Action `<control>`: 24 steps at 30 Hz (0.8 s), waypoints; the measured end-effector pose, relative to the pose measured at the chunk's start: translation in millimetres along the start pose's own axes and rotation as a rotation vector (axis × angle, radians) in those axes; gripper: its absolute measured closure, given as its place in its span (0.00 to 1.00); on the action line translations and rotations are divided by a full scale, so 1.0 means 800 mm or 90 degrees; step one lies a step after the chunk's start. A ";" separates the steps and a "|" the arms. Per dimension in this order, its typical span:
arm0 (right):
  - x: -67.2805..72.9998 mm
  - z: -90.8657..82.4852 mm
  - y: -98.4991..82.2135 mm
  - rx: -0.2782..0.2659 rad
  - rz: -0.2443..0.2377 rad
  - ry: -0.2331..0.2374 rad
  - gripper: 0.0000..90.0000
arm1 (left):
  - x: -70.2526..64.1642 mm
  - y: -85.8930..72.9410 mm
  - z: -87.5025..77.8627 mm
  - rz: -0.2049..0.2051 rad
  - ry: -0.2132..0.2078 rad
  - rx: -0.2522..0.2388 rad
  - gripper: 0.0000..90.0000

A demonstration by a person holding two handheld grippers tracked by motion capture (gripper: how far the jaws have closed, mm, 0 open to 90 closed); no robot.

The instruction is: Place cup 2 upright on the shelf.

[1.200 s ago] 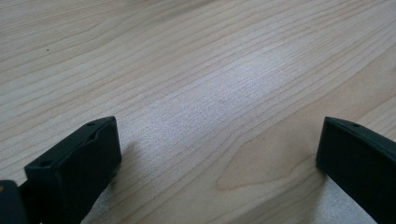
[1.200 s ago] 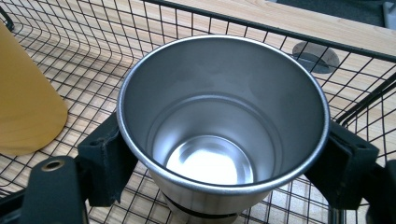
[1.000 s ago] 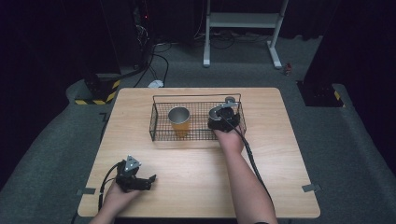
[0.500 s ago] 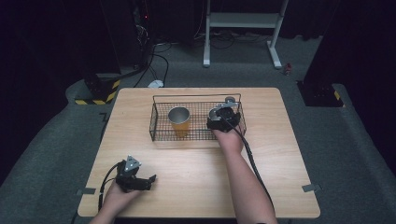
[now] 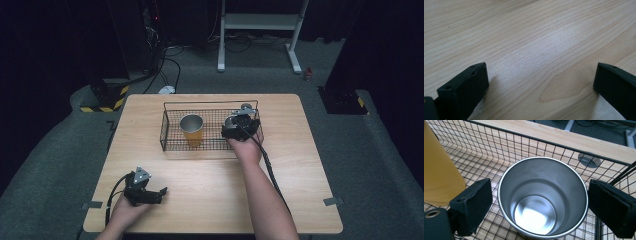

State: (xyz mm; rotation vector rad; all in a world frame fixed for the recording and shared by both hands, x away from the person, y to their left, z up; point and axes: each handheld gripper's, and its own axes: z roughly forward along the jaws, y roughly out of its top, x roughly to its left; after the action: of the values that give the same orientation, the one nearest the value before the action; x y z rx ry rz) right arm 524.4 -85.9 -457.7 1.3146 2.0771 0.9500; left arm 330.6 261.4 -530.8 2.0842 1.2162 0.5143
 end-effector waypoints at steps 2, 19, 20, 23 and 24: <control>-0.001 -0.002 0.000 -0.003 -0.004 -0.002 0.08 | 0.000 0.000 0.000 0.000 0.000 0.000 0.00; 0.001 -0.045 0.011 -0.059 -0.008 0.004 0.08 | 0.000 0.000 0.000 0.001 -0.001 0.000 0.00; 0.002 -0.048 0.011 -0.062 -0.007 0.006 0.08 | 0.000 0.000 0.000 0.001 -0.001 0.000 0.00; 0.002 -0.057 0.009 -0.072 -0.014 0.009 0.08 | 0.000 0.000 0.000 0.001 -0.001 0.000 0.00; 0.002 -0.060 0.008 -0.074 -0.015 0.009 0.08 | 0.000 0.000 0.000 0.000 -0.001 0.000 0.00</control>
State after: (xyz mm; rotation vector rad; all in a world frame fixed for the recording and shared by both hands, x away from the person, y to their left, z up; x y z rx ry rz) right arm 492.6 -96.6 -422.3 1.2249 2.0115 1.0567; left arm 330.5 261.2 -530.9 2.0843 1.2148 0.5137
